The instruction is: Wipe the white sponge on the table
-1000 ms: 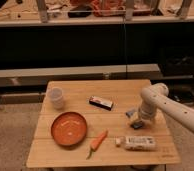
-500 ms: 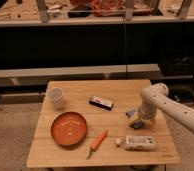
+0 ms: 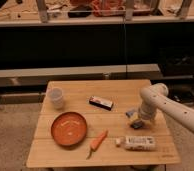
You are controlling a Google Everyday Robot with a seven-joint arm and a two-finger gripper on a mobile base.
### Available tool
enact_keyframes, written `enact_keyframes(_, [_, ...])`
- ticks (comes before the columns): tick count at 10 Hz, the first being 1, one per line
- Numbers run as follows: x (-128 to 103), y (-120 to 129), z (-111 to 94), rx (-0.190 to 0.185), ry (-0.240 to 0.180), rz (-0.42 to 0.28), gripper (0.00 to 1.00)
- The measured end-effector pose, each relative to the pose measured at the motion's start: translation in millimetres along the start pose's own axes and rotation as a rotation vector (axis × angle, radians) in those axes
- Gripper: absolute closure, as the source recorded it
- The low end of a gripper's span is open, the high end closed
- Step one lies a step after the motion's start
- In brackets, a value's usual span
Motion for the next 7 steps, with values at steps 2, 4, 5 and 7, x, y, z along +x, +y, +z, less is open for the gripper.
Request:
enact_keyframes(2, [-0.4,-1.8,0.5,0.002,-0.002,0.004,0.2])
enact_keyframes(4, [1.2,-2.6,0.5,0.001,0.004,-0.014,0.2])
enact_keyframes(5, [2.0,-6.0,1.0,0.002,0.014,-0.037,0.21])
enact_keyframes(7, [3.0,-9.7,-0.1,0.005,0.033,-0.075,0.35])
